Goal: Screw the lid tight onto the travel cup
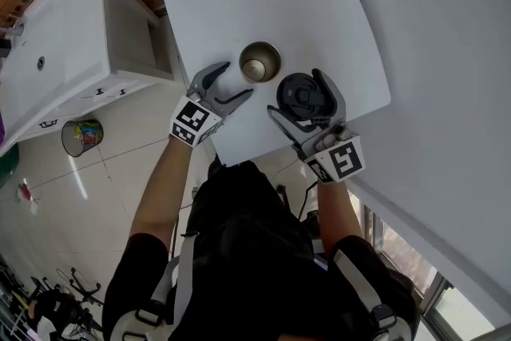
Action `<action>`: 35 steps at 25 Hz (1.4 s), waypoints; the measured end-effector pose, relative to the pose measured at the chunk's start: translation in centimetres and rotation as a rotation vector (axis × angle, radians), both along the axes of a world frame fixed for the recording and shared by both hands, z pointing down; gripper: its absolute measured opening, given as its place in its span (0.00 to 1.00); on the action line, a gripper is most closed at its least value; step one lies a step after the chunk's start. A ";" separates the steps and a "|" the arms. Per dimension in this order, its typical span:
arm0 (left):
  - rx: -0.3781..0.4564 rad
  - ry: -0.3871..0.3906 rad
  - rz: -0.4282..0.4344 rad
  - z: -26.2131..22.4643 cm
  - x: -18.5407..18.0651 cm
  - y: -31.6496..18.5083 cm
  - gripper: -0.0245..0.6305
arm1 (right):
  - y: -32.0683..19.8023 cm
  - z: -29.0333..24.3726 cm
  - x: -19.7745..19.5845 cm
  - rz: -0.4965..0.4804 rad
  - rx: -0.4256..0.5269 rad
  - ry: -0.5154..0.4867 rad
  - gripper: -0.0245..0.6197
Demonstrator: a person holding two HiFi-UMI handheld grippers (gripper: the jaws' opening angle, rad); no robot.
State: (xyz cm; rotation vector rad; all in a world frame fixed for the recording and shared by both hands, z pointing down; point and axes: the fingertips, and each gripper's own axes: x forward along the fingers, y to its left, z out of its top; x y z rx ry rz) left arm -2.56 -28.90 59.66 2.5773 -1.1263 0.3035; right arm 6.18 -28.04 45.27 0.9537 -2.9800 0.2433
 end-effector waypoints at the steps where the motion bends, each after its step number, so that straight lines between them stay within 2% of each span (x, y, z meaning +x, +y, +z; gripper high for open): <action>1: -0.002 -0.001 0.003 0.4 0.3 -0.2 0.59 | 0.0 0.1 0.3 -0.001 0.000 0.008 0.78; 3: -0.011 0.001 0.007 1.0 0.8 -0.7 0.63 | 0.0 0.3 1.1 0.007 -0.001 0.028 0.78; 11: -0.007 -0.023 0.054 2.4 2.0 -1.8 0.63 | -0.8 1.2 4.0 0.072 -0.019 0.044 0.78; 17: 0.038 -0.045 0.092 2.4 2.8 -2.5 0.62 | -1.4 1.6 3.2 0.066 -0.009 0.051 0.78; 21: 0.043 -0.031 0.113 2.4 3.8 -2.7 0.62 | -2.1 1.6 3.0 0.053 -0.003 0.058 0.78; 24: 0.067 -0.007 0.123 2.0 3.9 -2.7 0.60 | -2.4 1.3 2.3 0.042 0.011 0.062 0.78; 29: 0.060 0.012 0.119 2.1 3.9 -3.0 0.59 | -3.8 -0.3 0.0 0.012 0.015 0.029 0.78; 35: 0.050 0.007 0.109 2.4 3.9 -2.7 0.59 | -4.8 -0.8 -4.5 -0.082 0.069 0.024 0.78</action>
